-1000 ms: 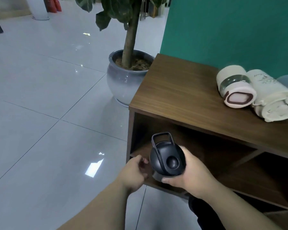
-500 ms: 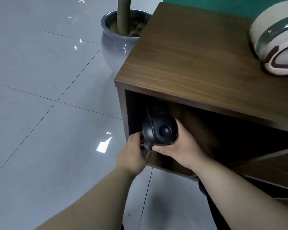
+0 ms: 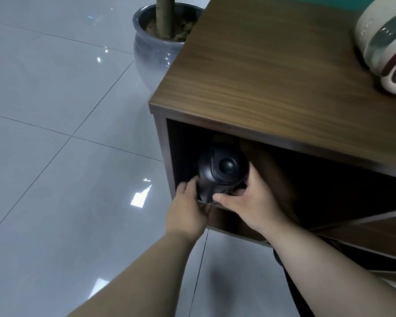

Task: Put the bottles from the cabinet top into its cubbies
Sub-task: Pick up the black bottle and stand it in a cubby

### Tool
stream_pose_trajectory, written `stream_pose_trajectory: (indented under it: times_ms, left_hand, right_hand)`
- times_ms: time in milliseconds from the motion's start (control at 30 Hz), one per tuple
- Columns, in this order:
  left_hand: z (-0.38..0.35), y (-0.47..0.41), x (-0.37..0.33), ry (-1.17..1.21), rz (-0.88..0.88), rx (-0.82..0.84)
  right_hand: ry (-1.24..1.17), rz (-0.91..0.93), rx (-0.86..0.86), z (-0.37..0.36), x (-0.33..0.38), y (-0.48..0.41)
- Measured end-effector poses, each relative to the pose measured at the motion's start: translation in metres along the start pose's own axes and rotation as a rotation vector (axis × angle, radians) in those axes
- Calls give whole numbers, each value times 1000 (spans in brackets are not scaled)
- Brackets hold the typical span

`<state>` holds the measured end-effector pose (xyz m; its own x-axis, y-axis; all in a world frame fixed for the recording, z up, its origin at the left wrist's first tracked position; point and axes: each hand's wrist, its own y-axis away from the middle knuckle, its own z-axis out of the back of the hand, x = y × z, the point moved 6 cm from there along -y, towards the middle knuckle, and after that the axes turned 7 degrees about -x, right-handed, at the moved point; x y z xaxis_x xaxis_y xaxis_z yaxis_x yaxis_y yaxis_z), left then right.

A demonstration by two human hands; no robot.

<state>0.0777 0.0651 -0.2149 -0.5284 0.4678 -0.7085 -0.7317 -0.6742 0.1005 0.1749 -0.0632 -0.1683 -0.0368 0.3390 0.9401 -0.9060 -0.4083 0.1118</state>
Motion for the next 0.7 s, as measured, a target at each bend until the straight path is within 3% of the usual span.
stream_pose_trajectory:
  times_ms: [333, 700]
  left_hand:
    - [2, -6, 1, 15, -46, -26]
    - [2, -8, 6, 0, -68, -27]
  right_hand:
    - [156, -42, -186, 0, -8, 7]
    - [254, -53, -192, 1, -9, 10]
